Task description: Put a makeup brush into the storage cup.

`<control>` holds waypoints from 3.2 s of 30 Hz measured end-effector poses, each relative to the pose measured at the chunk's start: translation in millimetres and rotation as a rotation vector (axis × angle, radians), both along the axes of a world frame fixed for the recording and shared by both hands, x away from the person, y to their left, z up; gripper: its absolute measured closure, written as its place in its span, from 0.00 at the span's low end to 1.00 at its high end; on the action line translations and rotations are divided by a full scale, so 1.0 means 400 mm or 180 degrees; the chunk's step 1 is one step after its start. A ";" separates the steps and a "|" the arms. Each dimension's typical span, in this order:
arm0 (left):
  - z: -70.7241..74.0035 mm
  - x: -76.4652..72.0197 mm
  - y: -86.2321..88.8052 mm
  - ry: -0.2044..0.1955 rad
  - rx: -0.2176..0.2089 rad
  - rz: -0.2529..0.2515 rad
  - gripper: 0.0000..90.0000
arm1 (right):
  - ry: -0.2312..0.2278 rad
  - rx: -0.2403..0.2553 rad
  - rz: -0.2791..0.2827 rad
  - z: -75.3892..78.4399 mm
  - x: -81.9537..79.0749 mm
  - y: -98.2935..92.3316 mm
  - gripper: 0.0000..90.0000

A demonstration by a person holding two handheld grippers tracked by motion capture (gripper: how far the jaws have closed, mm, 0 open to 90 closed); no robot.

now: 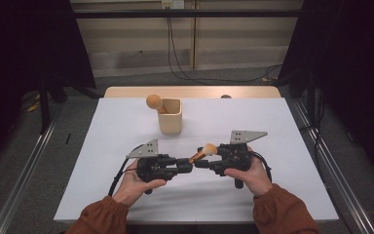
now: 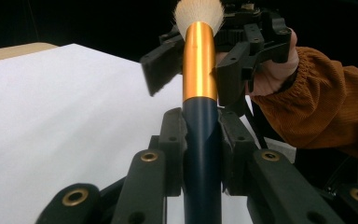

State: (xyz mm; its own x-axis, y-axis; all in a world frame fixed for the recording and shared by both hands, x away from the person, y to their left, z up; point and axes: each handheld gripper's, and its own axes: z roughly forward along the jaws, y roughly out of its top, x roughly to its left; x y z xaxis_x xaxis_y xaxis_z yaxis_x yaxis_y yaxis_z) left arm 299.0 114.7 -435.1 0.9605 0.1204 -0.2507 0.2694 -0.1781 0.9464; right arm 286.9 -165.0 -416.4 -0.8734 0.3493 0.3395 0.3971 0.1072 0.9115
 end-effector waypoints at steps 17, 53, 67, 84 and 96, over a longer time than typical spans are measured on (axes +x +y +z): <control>-0.012 0.012 -0.002 0.0013 0.0040 0.0002 0.78 | 0.0159 0.0155 0.0232 -0.002 0.006 -0.002 0.81; 0.000 0.021 0.039 0.0001 0.0312 0.0457 0.17 | 0.0220 -0.0177 0.0090 0.021 0.016 -0.038 0.82; 0.004 0.025 0.044 0.0311 0.0391 0.0589 0.04 | 0.0282 -0.0488 0.0179 0.067 0.032 -0.052 0.82; 0.008 0.015 0.022 0.0194 0.0307 0.0480 0.02 | 0.0485 -0.0999 0.0284 0.137 0.071 -0.044 0.82; 0.022 0.008 -0.020 -0.0020 0.0360 0.0382 0.03 | 0.0606 -0.1259 0.0394 0.144 0.094 -0.025 0.82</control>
State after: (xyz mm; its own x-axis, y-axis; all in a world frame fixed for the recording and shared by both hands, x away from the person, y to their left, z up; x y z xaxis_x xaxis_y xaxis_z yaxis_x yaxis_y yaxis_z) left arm 302.0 106.6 -426.1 0.9391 0.2613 -0.2230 0.2891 -0.2505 0.9239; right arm 324.3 -175.0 -359.0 -0.8516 0.3813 0.3597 0.5160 0.4895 0.7029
